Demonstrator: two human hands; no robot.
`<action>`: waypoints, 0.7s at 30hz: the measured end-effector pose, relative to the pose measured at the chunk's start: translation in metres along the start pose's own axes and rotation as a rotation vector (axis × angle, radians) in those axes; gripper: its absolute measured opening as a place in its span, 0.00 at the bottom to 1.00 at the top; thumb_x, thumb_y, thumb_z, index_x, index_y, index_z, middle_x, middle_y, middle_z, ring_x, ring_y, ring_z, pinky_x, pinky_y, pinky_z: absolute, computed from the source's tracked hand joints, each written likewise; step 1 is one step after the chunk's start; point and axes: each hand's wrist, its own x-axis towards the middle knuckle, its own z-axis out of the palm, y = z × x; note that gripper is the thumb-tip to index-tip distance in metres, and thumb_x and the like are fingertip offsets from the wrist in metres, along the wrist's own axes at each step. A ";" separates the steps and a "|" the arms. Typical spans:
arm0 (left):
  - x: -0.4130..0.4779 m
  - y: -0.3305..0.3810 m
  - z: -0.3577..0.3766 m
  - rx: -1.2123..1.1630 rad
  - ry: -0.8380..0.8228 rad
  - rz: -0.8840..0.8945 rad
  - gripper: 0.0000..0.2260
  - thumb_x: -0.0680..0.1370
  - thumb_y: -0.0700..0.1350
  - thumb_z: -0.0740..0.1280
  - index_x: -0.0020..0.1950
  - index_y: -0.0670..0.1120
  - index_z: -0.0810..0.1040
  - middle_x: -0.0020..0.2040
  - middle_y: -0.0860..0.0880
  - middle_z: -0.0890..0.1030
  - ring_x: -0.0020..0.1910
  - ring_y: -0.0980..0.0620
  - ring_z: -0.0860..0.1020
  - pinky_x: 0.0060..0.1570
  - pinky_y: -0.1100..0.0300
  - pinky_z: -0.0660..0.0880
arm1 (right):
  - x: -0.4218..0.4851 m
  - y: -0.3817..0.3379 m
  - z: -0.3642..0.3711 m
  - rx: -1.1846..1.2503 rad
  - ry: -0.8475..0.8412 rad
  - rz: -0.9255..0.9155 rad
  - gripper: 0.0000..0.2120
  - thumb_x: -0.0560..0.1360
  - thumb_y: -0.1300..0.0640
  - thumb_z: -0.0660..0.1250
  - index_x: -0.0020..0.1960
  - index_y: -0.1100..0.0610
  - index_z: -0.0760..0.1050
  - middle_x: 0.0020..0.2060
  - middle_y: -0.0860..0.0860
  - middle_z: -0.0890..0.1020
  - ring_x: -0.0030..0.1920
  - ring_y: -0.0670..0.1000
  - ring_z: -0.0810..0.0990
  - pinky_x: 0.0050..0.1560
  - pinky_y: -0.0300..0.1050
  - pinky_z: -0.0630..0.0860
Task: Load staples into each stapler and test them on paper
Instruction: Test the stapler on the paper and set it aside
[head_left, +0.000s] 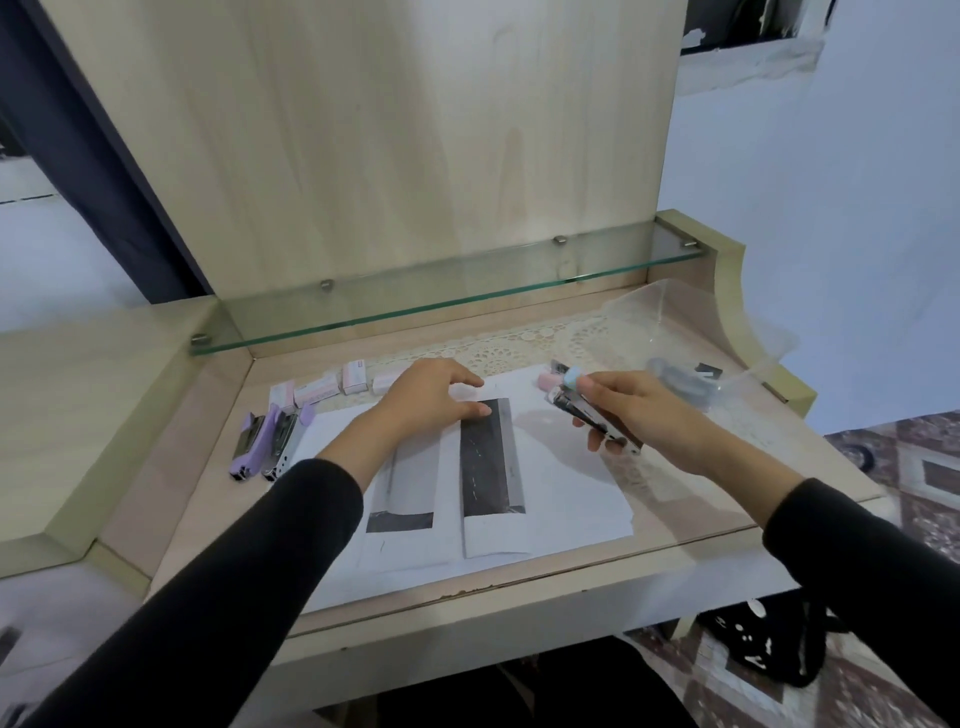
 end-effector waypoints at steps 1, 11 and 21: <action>0.006 -0.001 0.001 0.025 -0.027 0.006 0.20 0.71 0.52 0.72 0.61 0.48 0.77 0.64 0.50 0.75 0.64 0.51 0.69 0.62 0.58 0.64 | 0.001 0.001 -0.001 -0.008 0.004 0.010 0.13 0.78 0.51 0.57 0.47 0.57 0.76 0.25 0.45 0.79 0.23 0.42 0.75 0.24 0.36 0.64; 0.030 -0.008 0.011 0.175 -0.101 0.054 0.38 0.62 0.57 0.77 0.68 0.47 0.69 0.60 0.47 0.73 0.61 0.48 0.68 0.57 0.59 0.64 | 0.021 0.009 -0.007 -0.025 -0.016 -0.001 0.09 0.77 0.51 0.61 0.45 0.53 0.78 0.36 0.52 0.76 0.29 0.47 0.74 0.27 0.31 0.70; 0.015 -0.018 0.017 -0.026 0.113 0.139 0.30 0.60 0.54 0.78 0.57 0.48 0.74 0.55 0.54 0.70 0.57 0.53 0.69 0.55 0.63 0.65 | 0.038 0.011 0.003 -0.198 -0.022 -0.071 0.11 0.73 0.51 0.66 0.54 0.51 0.75 0.39 0.50 0.75 0.33 0.49 0.74 0.33 0.39 0.73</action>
